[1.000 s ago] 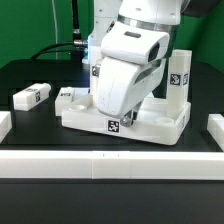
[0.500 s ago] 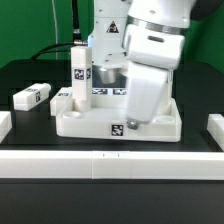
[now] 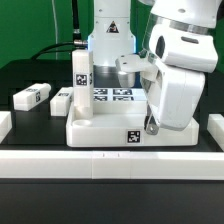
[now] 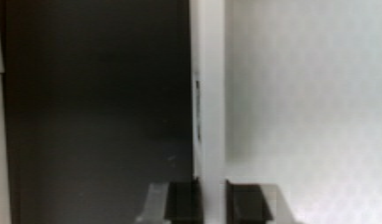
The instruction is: Assemble desk
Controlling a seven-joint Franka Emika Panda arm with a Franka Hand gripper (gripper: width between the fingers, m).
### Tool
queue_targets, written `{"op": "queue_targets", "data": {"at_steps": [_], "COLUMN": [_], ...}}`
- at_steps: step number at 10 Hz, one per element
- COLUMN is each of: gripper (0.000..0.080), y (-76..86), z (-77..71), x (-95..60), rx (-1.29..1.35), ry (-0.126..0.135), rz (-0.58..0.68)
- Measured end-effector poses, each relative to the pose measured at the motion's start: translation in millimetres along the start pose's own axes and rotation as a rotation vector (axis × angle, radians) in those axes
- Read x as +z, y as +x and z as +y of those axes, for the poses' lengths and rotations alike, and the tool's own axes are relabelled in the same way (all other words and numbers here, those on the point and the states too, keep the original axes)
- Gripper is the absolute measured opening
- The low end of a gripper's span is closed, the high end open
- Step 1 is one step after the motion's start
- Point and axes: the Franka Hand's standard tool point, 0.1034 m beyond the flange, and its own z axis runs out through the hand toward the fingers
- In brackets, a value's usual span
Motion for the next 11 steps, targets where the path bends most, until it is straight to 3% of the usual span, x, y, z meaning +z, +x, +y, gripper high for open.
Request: {"op": "queue_targets", "data": {"at_steps": [2, 6, 8, 11], "gripper": [0.0062, 0.0062, 0.0062, 0.0064], "y": [-0.5, 21.1, 32.0, 28.2], "z": [0.8, 42.8, 51.9, 57.7], "x": [0.0, -12.8, -12.3, -12.9], "rx": [-0.003, -0.009, 0.002, 0.009], "ry": [-0.001, -0.001, 0.003, 0.003], "rz": [0.000, -0.008, -0.008, -0.021]}}
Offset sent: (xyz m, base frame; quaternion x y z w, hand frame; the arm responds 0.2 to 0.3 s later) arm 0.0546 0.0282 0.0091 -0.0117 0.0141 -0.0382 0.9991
